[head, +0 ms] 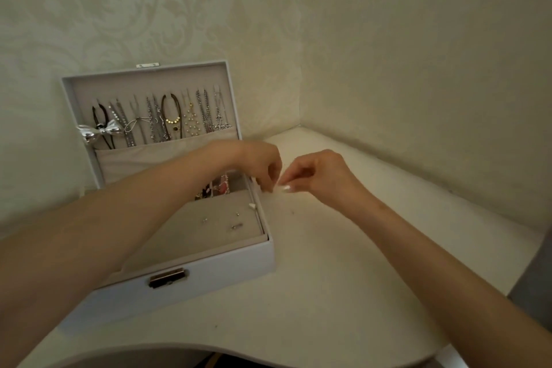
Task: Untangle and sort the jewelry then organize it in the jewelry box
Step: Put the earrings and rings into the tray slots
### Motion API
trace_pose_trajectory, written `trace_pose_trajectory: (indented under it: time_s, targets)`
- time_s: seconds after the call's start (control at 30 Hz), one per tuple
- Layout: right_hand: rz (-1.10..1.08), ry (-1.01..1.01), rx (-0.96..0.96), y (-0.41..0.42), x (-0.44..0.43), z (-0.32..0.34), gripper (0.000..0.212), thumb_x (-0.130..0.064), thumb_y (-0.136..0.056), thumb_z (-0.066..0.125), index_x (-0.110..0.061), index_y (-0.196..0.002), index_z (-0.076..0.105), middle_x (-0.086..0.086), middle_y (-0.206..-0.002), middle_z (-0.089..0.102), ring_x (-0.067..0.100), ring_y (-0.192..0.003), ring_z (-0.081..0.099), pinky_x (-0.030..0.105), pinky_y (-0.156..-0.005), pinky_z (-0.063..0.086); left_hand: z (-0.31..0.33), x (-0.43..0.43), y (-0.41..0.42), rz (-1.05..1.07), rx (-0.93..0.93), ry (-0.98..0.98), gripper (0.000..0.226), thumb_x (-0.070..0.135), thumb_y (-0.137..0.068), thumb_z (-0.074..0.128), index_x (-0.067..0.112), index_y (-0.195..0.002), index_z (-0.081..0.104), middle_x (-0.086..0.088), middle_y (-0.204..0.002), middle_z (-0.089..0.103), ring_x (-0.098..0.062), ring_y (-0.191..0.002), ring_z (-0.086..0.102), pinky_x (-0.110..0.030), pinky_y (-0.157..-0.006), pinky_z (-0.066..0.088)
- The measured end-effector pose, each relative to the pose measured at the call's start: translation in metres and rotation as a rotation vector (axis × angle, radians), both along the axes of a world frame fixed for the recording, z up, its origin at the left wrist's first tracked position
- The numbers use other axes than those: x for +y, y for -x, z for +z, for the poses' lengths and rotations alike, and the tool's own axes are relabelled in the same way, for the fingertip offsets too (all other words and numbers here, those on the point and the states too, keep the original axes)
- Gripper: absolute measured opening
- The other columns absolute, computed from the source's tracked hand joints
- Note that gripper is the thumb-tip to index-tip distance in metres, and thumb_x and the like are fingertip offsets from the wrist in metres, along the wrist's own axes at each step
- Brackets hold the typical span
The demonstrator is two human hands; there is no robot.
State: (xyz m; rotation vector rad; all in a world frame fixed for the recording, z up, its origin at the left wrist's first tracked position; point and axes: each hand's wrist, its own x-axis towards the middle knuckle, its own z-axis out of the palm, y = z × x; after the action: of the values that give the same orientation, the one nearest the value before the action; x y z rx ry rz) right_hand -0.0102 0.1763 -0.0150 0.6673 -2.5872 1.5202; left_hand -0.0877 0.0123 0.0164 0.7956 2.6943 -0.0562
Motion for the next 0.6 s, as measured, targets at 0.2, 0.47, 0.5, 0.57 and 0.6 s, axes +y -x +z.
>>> trace_pose_trajectory:
  time_s: [0.2, 0.47, 0.5, 0.57, 0.6]
  targets:
    - [-0.046, -0.397, -0.068, 0.020, -0.001, -0.035, 0.024, -0.017, -0.069, 0.083, -0.010, -0.090, 0.074, -0.005, -0.074, 0.061, 0.007, -0.073, 0.054, 0.007, -0.057, 0.035, 0.050, -0.058, -0.069, 0.040, 0.010, -0.244, 0.016, 0.014, -0.082, 0.070, 0.027, -0.076, 0.062, 0.010, -0.070, 0.064, 0.003, -0.064, 0.058, -0.010, -0.064, 0.044]
    - [-0.030, -0.337, -0.057, 0.021, -0.003, -0.040, 0.008, -0.008, -0.074, 0.077, -0.006, -0.077, 0.071, -0.008, -0.068, 0.060, 0.005, -0.066, 0.054, 0.009, -0.055, 0.037, 0.018, -0.118, -0.115, 0.046, -0.068, -0.350, 0.038, 0.079, -0.057, 0.060, 0.047, -0.075, 0.064, 0.019, -0.071, 0.065, -0.001, -0.065, 0.056, -0.009, -0.060, 0.039]
    - [-0.014, -0.321, -0.049, 0.019, -0.004, -0.038, 0.007, -0.008, -0.075, 0.076, -0.007, -0.076, 0.069, -0.009, -0.067, 0.060, 0.006, -0.066, 0.055, 0.010, -0.055, 0.039, 0.016, -0.118, -0.116, 0.039, -0.060, -0.355, 0.035, 0.076, -0.057, 0.063, 0.046, -0.075, 0.065, 0.019, -0.070, 0.065, -0.001, -0.065, 0.056, -0.009, -0.060, 0.038]
    - [0.045, -0.289, -0.037, 0.014, -0.010, -0.037, 0.010, -0.004, -0.075, 0.074, -0.010, -0.073, 0.066, -0.007, -0.068, 0.062, 0.007, -0.065, 0.058, 0.015, -0.060, 0.047, 0.016, -0.117, -0.117, 0.037, -0.064, -0.369, 0.025, 0.065, -0.060, 0.064, 0.046, -0.074, 0.065, 0.019, -0.070, 0.065, 0.000, -0.065, 0.056, -0.009, -0.060, 0.037]
    - [0.080, -0.280, -0.036, 0.011, -0.013, -0.037, 0.012, -0.003, -0.074, 0.075, -0.010, -0.073, 0.066, -0.006, -0.068, 0.063, 0.007, -0.065, 0.058, 0.017, -0.062, 0.048, 0.017, -0.116, -0.118, 0.032, -0.061, -0.371, 0.025, 0.066, -0.060, 0.063, 0.046, -0.075, 0.066, 0.019, -0.070, 0.065, 0.000, -0.066, 0.056, -0.009, -0.060, 0.037]
